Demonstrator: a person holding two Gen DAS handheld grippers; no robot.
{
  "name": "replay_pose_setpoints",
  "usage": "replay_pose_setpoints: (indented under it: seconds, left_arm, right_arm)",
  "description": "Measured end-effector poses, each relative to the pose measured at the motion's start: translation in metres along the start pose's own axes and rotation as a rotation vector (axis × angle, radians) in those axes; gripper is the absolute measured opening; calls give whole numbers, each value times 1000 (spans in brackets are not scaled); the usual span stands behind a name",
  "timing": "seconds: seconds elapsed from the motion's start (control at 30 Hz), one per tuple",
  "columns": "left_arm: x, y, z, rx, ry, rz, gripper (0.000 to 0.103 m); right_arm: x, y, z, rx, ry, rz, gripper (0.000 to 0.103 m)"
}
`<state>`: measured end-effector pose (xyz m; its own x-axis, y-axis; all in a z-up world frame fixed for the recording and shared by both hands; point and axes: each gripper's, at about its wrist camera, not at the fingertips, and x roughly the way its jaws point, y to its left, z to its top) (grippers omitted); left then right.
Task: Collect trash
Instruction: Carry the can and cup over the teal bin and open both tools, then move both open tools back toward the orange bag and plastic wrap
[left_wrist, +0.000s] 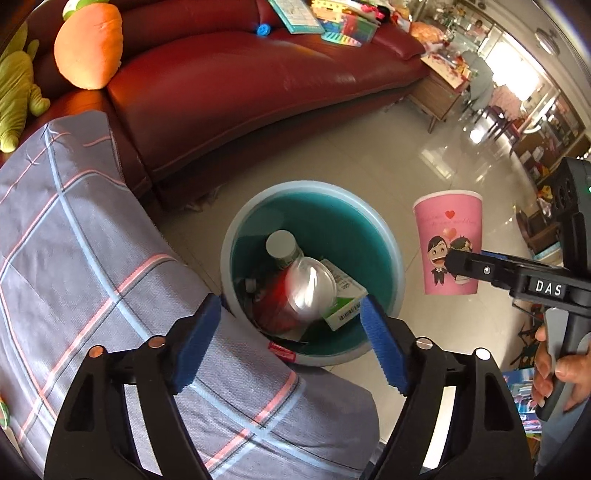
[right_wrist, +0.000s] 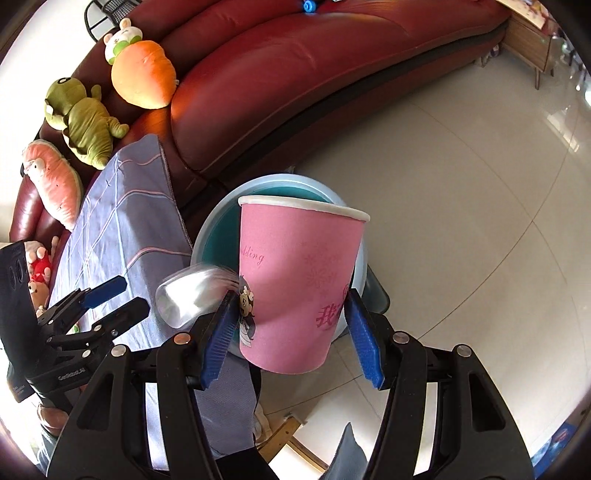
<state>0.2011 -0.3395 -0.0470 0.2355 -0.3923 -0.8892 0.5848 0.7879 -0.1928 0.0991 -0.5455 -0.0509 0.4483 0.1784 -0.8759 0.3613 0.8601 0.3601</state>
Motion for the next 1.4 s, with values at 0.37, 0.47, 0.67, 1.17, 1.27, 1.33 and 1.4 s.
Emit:
replay_pose_setpoints:
  seconds: [0.37, 0.47, 0.67, 1.17, 1.27, 1.33, 1.4]
  left_arm:
    - [-12, 20, -17, -45, 7, 3, 79]
    - [-18, 28, -21, -59, -4, 7, 86]
    - [-29, 43, -29, -98, -29, 7, 89]
    - [-55, 69, -56, -153, -36, 43, 89]
    - [-61, 73, -60, -161, -42, 42, 90]
    - [-66, 75, -64, -162, -48, 39, 90]
    - [-71, 76, -68, -160, -55, 37, 90]
  right_arm:
    - [16, 14, 7, -28, 24, 0, 56]
    - [21, 20, 9, -39, 35, 2, 56]
    - [36, 43, 12, -79, 67, 16, 57]
    - [56, 71, 8, -124, 128, -30, 76]
    - [53, 74, 2, -128, 132, -46, 79]
    - [50, 76, -2, -132, 131, -55, 79]
    - [45, 80, -7, -134, 128, -64, 79]
